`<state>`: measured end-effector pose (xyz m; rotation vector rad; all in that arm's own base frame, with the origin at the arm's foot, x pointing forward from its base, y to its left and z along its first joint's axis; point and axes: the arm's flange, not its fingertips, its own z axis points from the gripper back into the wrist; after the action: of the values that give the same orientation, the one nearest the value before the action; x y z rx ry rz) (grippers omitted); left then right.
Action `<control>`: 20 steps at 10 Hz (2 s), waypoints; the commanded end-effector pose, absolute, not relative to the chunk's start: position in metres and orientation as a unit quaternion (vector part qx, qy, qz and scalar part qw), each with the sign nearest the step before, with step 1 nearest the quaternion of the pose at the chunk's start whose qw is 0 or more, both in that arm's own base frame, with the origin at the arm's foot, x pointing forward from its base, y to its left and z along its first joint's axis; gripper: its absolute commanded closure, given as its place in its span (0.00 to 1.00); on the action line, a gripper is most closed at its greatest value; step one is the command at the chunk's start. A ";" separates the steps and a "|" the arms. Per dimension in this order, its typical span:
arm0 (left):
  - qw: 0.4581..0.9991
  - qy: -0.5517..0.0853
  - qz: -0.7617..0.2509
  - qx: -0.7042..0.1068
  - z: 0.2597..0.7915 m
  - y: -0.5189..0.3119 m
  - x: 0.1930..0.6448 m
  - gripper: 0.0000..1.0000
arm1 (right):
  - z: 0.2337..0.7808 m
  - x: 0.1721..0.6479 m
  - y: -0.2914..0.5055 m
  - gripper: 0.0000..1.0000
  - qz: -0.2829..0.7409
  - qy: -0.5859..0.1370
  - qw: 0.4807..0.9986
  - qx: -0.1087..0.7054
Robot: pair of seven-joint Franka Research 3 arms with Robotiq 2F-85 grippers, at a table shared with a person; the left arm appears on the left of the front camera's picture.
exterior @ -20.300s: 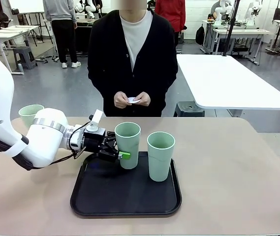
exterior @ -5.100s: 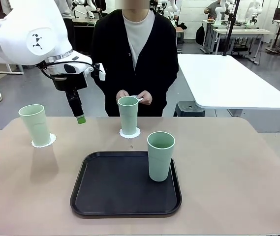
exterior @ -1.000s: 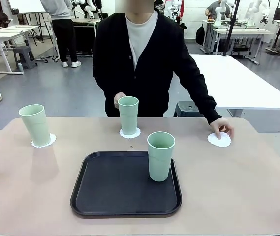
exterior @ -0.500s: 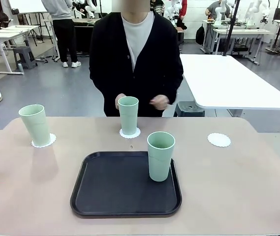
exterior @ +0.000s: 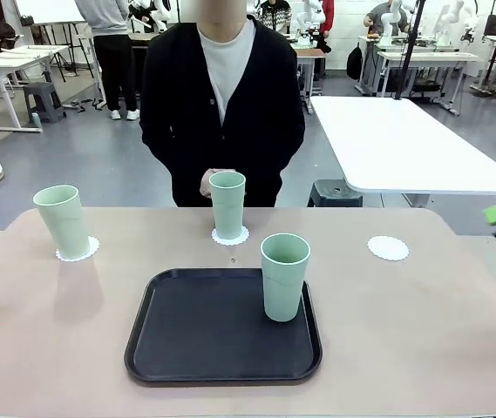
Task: Place coasters on the table and set cups on them.
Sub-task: Take one Reusable plastic cup from the Flat Tray and place it on a coaster set by the human.
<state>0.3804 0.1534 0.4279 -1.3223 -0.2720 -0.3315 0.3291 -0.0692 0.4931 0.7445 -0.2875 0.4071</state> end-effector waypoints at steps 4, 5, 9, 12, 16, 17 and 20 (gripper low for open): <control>0.768 -0.131 -0.146 -0.610 0.430 0.153 0.381 0.00 | 0.458 0.356 0.046 0.00 0.438 -0.211 0.831 0.270; 0.768 -0.131 -0.146 -0.610 0.430 0.153 0.381 0.00 | 0.453 0.352 0.058 0.00 0.465 -0.194 0.817 0.281; 0.768 -0.131 -0.146 -0.610 0.430 0.153 0.381 0.00 | 0.445 0.340 0.076 0.00 0.515 -0.194 0.792 0.264; 0.768 -0.131 -0.146 -0.610 0.430 0.153 0.381 0.00 | 0.456 0.349 0.077 0.00 0.496 -0.190 0.808 0.253; 0.768 -0.131 -0.146 -0.610 0.430 0.153 0.381 0.00 | 0.453 0.351 0.044 0.00 0.629 -0.289 0.676 0.252; 0.768 -0.131 -0.146 -0.610 0.430 0.153 0.381 0.00 | 0.446 0.365 0.041 0.00 0.667 -0.326 0.620 0.253; 0.768 -0.131 -0.146 -0.610 0.430 0.153 0.381 0.00 | 0.412 0.388 0.035 0.00 0.631 -0.432 0.522 0.377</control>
<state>0.3801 0.1543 0.4278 -1.3218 -0.2732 -0.3290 0.3699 0.0338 0.4367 0.6724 -0.9883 1.5088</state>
